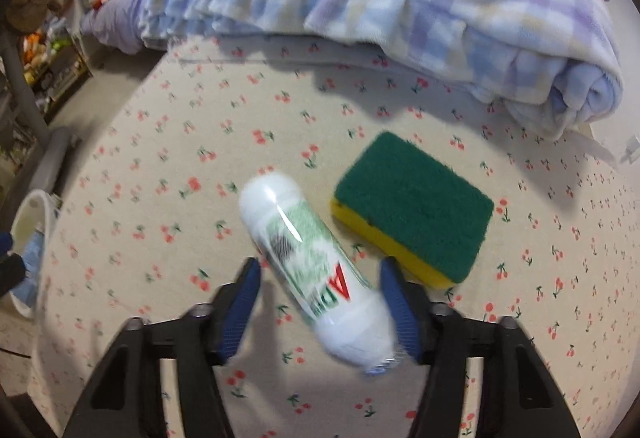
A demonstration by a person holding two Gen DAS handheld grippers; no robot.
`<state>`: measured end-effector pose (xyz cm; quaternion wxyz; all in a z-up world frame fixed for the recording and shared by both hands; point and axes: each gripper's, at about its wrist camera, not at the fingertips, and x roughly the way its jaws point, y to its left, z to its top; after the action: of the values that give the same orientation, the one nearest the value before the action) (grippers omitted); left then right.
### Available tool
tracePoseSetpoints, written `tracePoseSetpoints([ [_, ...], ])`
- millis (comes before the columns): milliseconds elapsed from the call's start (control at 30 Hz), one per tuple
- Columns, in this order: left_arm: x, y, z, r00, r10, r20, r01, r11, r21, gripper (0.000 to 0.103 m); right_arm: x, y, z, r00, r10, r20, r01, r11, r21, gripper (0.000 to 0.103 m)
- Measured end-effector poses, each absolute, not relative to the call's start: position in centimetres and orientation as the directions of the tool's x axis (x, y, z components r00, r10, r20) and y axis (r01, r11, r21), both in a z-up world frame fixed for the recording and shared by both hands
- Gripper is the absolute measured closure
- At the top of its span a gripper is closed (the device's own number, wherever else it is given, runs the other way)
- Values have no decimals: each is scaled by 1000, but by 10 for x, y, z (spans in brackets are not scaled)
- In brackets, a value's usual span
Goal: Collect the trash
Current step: 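Grasp the green-and-yellow sponge with the left tool while the right tool grasps the white bottle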
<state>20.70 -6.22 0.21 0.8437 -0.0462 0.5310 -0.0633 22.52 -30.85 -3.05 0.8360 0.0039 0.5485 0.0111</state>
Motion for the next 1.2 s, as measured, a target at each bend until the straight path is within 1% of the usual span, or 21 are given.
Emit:
tracePoseSetpoints([
  [33,206,-62,3,429,-155,-890,56,988,-145,3,224,-311,-30,399,30,-917,-11,1000,28,54],
  [67,205,-61,4,431,-155,-889,55,988,-145,3,224,-312,-29,397,33,-917,-10,999,32,60],
  [200,202,-64,9,442,-170,-881,62,985,-159,3,214,-316,-18,397,57,-916,-3,998,61,62],
  [367,199,-80,14,450,-189,-873,88,982,-167,3,190,-332,4,413,78,-907,29,995,98,62],
  [667,194,-150,15,435,-210,-876,195,971,-136,3,131,-410,31,447,82,-891,180,967,179,62],
  [933,208,-228,5,430,-210,-878,249,962,-108,3,91,-478,21,444,76,-893,303,925,229,62],
  [1200,221,-303,-4,542,-225,-810,335,941,-37,3,80,-515,10,430,69,-900,346,908,235,62],
])
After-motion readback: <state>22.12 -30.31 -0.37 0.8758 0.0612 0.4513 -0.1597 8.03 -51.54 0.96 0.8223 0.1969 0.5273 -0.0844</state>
